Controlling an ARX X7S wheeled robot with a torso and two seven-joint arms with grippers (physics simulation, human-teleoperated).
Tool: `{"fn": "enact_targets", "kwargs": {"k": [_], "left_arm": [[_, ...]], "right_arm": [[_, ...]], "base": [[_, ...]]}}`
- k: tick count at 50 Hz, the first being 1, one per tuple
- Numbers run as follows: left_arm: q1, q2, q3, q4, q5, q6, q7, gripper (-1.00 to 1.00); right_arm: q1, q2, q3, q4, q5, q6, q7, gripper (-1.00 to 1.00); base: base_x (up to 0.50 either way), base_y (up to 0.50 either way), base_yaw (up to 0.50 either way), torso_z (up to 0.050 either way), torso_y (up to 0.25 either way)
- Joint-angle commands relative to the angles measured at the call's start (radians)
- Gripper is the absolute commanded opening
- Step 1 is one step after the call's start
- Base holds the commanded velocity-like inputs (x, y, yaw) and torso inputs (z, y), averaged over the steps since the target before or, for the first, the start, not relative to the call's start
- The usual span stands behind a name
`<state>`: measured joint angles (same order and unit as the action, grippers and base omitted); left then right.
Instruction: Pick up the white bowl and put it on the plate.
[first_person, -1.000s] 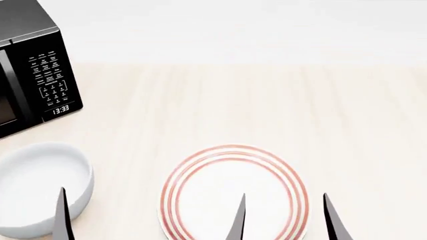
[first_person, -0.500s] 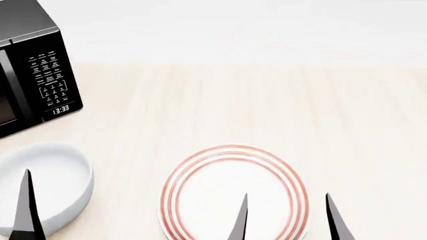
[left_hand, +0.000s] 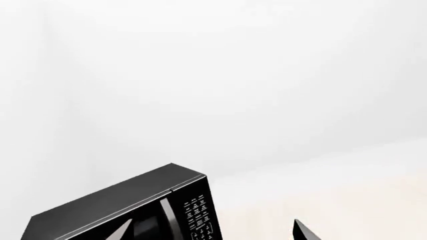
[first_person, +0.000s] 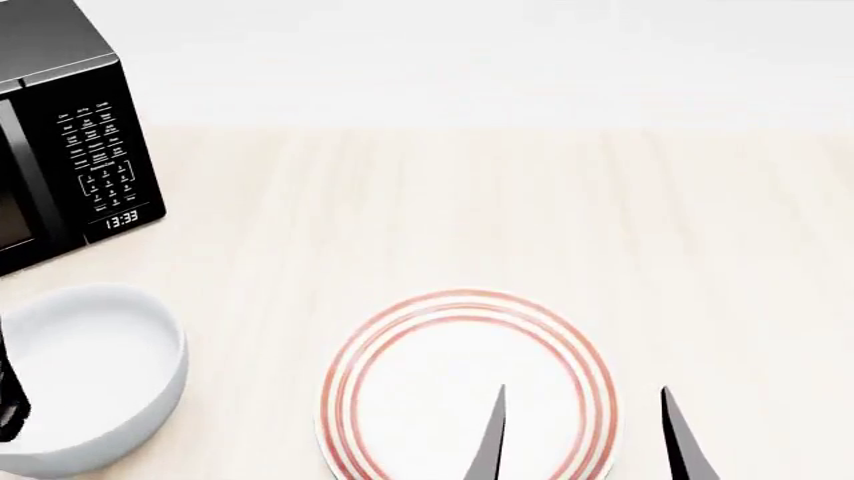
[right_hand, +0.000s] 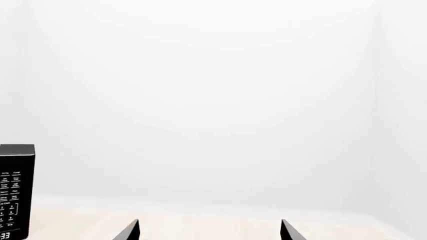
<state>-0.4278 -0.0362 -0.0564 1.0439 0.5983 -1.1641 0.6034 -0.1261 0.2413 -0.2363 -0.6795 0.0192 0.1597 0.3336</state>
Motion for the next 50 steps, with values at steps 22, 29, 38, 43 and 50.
{"fn": "enact_targets", "kwargs": {"k": [22,29,38,43,50], "left_arm": [[-0.328,-0.002,-0.177,-0.485,0.142,-0.181,0.195,1.0],[-0.315,-0.002,-0.187,-0.556,0.102,-0.13,0.157,1.0],[-0.305,0.011,-0.223,-0.643,0.043,-0.086,0.098,1.0],[-0.285,0.012,-0.224,-0.684,0.006,-0.051,0.067,1.0],[-0.28,0.007,-0.232,-0.724,-0.031,-0.028,0.031,1.0]], "right_arm": [[0.005,-0.003,0.018,0.035,-0.025,-0.012,0.007,1.0],[0.007,0.0,0.014,0.036,-0.021,-0.013,0.009,1.0],[0.009,0.005,0.012,0.04,-0.014,-0.016,0.011,1.0],[0.01,0.007,0.011,0.041,-0.013,-0.015,0.014,1.0],[0.011,0.01,0.008,0.044,-0.012,-0.017,0.018,1.0]], "base": [[0.0,0.0,0.0,0.0,0.0],[0.0,0.0,0.0,0.0,0.0],[0.0,0.0,0.0,0.0,0.0],[0.0,0.0,0.0,0.0,0.0],[0.0,0.0,0.0,0.0,0.0]]}}
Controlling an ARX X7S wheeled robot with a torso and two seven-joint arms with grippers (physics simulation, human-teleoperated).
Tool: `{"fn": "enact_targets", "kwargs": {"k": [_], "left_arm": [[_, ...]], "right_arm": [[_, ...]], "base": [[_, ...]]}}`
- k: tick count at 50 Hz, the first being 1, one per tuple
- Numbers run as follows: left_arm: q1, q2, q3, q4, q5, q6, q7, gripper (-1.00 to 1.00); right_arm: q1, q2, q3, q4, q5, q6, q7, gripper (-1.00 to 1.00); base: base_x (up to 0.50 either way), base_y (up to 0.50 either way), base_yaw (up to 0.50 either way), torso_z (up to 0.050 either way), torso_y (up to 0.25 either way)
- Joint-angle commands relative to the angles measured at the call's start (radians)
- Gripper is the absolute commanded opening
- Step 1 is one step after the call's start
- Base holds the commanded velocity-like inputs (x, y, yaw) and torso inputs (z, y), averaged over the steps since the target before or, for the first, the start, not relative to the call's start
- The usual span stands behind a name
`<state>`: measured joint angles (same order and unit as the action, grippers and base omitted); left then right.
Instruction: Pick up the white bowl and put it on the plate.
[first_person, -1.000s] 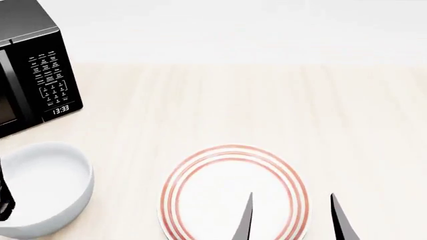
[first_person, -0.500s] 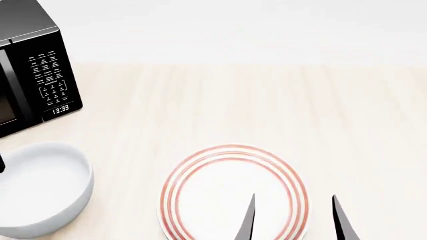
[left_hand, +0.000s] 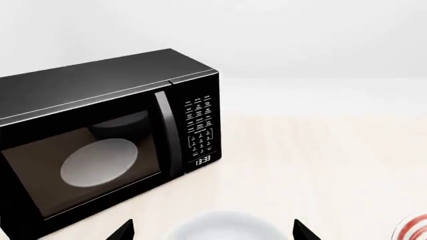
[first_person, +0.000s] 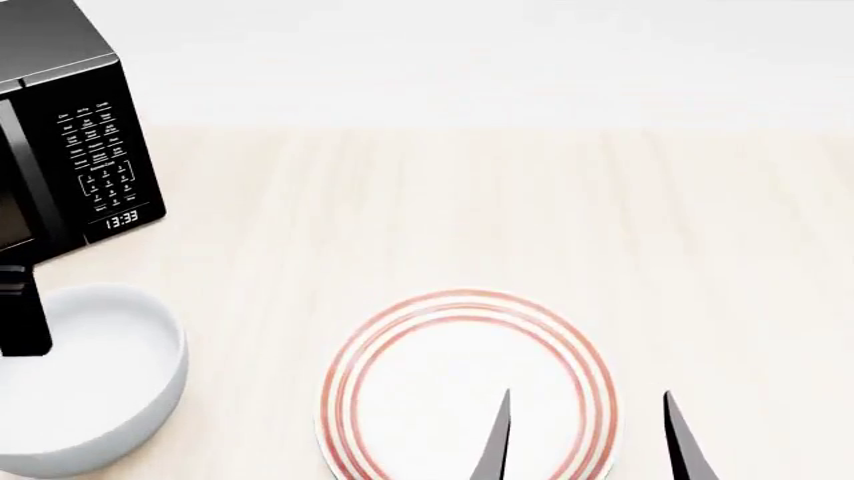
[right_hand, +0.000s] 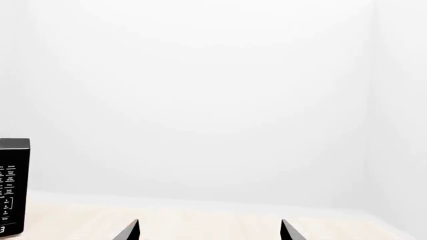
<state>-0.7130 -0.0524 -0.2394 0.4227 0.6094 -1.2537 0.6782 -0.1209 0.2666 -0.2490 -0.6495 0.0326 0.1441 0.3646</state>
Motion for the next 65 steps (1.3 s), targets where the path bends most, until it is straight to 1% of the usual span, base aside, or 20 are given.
{"fn": "enact_targets", "kwargs": {"k": [1,24,37,65], "left_arm": [[0.006,0.022,-0.05,-0.109,-0.046,0.066,-0.051,1.0],[0.032,0.004,-0.076,-0.239,-0.121,0.166,-0.173,1.0],[0.033,-0.022,-0.109,-0.352,-0.169,0.244,-0.236,1.0],[0.043,-0.061,-0.112,-0.488,-0.222,0.342,-0.289,1.0]], "right_arm": [[0.006,-0.015,0.021,0.014,-0.025,-0.001,-0.013,1.0],[0.009,0.001,0.008,0.012,-0.013,-0.001,0.002,1.0],[0.009,0.01,0.002,0.014,-0.007,-0.003,0.011,1.0],[0.013,0.025,-0.012,0.016,0.002,-0.004,0.027,1.0]], "base": [[0.0,0.0,0.0,0.0,0.0],[0.0,0.0,0.0,0.0,0.0],[0.0,0.0,0.0,0.0,0.0],[0.0,0.0,0.0,0.0,0.0]]}}
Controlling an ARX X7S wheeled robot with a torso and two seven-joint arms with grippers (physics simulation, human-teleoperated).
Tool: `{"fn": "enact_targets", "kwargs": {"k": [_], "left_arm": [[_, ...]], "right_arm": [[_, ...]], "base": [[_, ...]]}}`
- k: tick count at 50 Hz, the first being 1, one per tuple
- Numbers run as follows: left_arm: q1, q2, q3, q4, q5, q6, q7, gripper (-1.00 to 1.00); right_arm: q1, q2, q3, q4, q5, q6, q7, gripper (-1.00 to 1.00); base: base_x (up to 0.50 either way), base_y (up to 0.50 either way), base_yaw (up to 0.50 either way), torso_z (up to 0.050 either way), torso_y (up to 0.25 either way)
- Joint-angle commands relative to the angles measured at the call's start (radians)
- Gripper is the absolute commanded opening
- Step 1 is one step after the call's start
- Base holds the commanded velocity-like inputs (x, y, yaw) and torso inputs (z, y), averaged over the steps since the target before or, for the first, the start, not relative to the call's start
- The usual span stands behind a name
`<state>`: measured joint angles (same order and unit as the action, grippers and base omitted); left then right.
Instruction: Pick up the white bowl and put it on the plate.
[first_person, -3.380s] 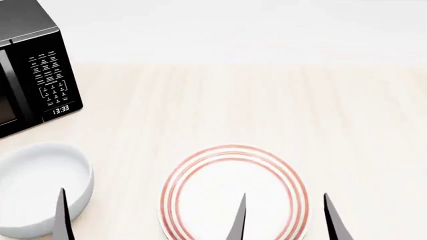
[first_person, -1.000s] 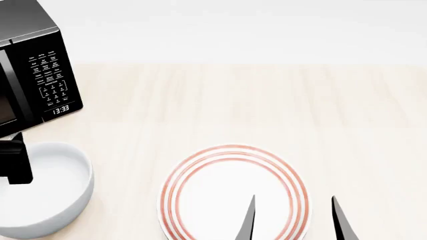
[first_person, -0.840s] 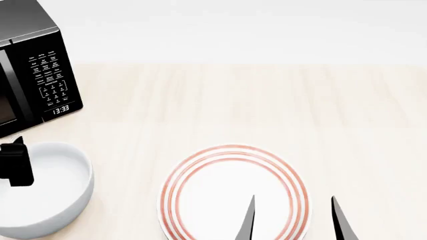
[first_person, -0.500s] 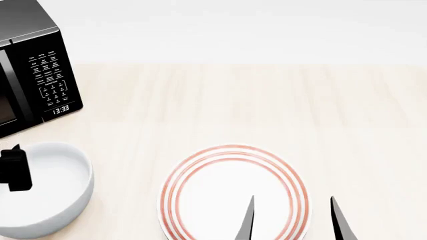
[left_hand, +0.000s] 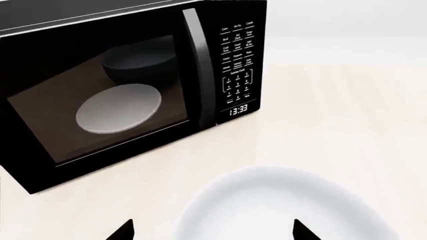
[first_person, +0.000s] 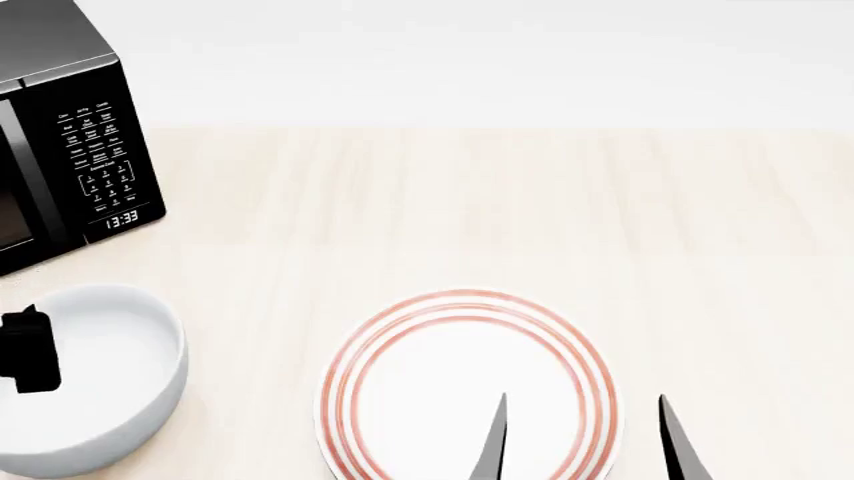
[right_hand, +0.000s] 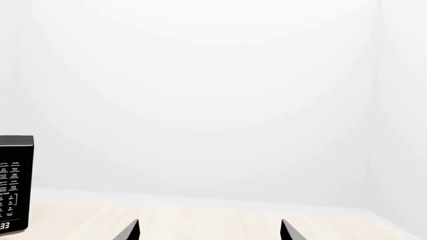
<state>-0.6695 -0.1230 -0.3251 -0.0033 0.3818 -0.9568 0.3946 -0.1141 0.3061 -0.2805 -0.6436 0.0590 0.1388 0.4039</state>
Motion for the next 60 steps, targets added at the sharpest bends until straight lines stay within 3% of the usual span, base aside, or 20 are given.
{"fn": "enact_targets", "kwargs": {"k": [1,60], "left_arm": [[-0.001,0.009,-0.026,-0.063,0.005,0.047,-0.007,1.0],[-0.029,-0.055,-0.035,-0.392,-0.064,0.257,-0.138,1.0]], "right_arm": [[0.006,-0.014,0.019,0.01,-0.024,0.002,-0.012,1.0],[0.018,0.011,-0.01,0.023,-0.01,-0.005,0.012,1.0]], "base": [[0.0,0.0,0.0,0.0,0.0],[0.0,0.0,0.0,0.0,0.0]]}}
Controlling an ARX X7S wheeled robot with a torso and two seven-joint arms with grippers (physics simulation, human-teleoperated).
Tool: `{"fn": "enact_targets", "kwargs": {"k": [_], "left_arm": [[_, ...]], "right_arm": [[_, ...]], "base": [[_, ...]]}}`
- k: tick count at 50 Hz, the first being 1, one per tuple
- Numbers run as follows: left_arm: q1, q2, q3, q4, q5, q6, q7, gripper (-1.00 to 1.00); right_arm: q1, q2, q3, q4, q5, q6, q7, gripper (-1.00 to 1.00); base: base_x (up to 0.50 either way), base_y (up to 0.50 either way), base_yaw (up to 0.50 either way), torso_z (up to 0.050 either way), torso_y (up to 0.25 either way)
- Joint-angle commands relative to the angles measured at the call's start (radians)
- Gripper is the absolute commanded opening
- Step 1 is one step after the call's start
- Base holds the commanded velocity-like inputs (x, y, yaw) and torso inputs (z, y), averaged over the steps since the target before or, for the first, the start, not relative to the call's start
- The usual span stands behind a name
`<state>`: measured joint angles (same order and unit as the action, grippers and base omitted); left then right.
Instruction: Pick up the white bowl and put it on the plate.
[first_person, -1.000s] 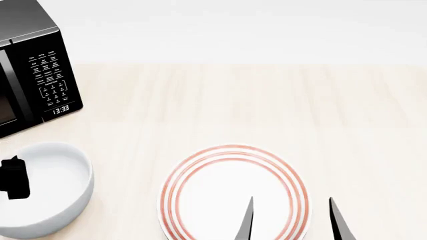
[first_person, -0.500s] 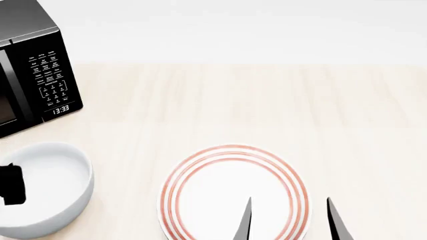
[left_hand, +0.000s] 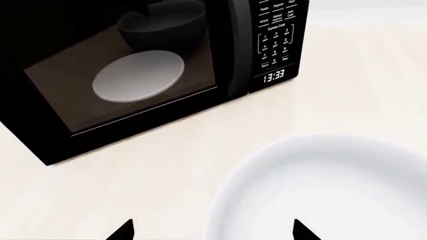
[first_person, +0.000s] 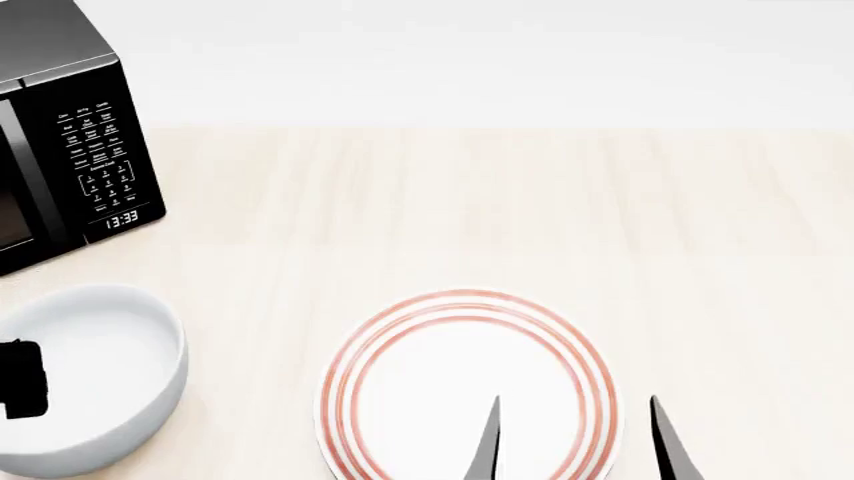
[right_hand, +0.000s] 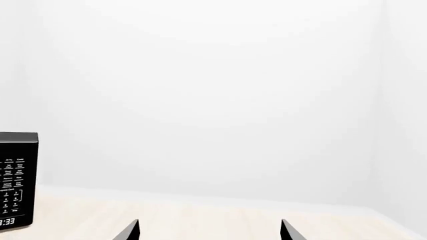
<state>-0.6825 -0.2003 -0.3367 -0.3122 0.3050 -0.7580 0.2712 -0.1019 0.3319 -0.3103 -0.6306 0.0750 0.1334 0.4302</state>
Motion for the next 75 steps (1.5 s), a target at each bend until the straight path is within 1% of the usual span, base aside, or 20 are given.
{"fn": "enact_targets", "kwargs": {"k": [1,25,30,41,50,75], "left_arm": [[-0.017,0.024,-0.023,-0.087,0.011,0.063,-0.017,1.0],[-0.029,0.023,-0.016,-0.186,-0.008,0.136,-0.059,1.0],[-0.05,0.013,-0.009,-0.259,-0.014,0.182,-0.075,1.0],[0.034,0.053,-0.004,-0.065,0.003,0.077,-0.058,1.0],[0.045,0.058,0.006,-0.022,0.004,0.045,-0.058,1.0],[-0.002,0.025,0.002,-0.147,-0.027,0.117,-0.099,1.0]], "right_arm": [[0.005,-0.014,0.02,0.009,-0.026,0.001,-0.014,1.0],[0.008,-0.007,0.009,0.017,-0.023,-0.006,-0.006,1.0],[0.008,-0.006,0.007,0.018,-0.022,-0.007,-0.004,1.0],[0.009,-0.003,0.004,0.017,-0.018,-0.005,-0.001,1.0],[0.012,0.0,0.003,0.02,-0.014,-0.007,-0.001,1.0],[0.014,0.006,-0.009,0.024,-0.014,-0.01,0.004,1.0]], "base": [[0.0,0.0,0.0,0.0,0.0],[0.0,0.0,0.0,0.0,0.0],[0.0,0.0,0.0,0.0,0.0],[0.0,0.0,0.0,0.0,0.0],[0.0,0.0,0.0,0.0,0.0],[0.0,0.0,0.0,0.0,0.0]]}}
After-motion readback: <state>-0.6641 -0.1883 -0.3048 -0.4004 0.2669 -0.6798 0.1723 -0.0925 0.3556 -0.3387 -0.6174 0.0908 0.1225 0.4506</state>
